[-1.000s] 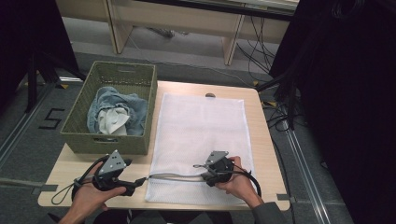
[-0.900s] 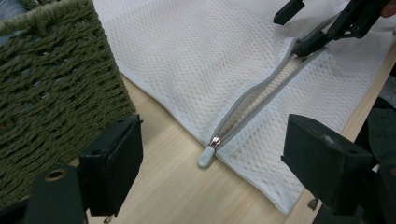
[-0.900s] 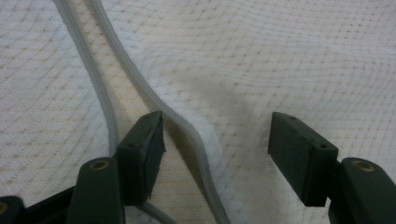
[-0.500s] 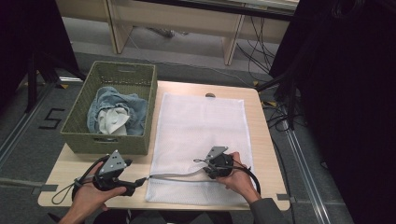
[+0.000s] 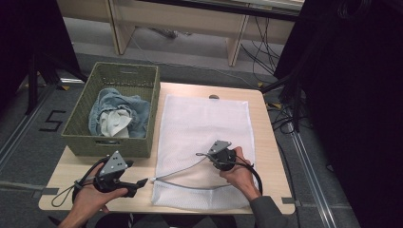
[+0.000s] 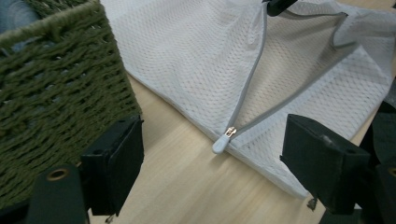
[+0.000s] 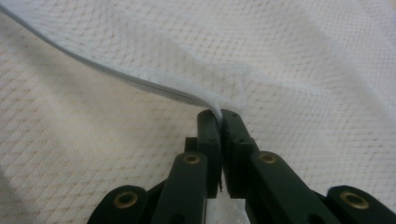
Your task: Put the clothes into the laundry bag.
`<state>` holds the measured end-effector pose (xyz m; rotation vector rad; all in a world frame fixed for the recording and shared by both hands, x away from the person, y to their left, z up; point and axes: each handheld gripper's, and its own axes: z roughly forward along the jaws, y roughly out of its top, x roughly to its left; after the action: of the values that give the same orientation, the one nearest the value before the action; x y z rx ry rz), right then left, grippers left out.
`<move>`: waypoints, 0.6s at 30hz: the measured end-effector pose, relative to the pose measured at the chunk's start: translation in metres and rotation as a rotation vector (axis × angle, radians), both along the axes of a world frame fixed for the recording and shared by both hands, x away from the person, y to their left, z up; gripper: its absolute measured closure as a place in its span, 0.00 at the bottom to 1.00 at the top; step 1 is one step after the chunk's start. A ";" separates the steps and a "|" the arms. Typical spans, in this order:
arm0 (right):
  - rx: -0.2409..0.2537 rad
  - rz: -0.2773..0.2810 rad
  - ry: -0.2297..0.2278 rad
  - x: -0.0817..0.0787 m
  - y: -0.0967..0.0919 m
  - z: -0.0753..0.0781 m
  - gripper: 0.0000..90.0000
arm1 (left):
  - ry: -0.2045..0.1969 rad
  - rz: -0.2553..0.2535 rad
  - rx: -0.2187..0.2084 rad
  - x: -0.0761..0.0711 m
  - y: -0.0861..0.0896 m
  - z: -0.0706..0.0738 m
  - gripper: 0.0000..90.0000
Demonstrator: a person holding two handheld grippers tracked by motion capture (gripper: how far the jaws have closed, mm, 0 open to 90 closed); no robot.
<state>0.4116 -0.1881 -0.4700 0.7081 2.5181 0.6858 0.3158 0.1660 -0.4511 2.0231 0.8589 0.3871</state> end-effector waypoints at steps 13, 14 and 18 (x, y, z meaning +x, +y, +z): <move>0.057 -0.009 -0.095 0.002 0.002 0.027 0.98 | -0.071 0.148 -0.052 0.035 0.036 0.041 0.18; 0.061 -0.009 -0.099 0.002 0.002 0.029 0.98 | -0.083 0.159 -0.048 0.040 0.039 0.046 0.18; 0.078 -0.007 -0.117 0.004 0.001 0.036 0.98 | -0.092 0.201 -0.001 0.069 0.053 0.065 0.18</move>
<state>0.4152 -0.1866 -0.4336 0.6832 2.3927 0.8028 0.3845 0.2194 -0.3863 1.9085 1.0073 0.5874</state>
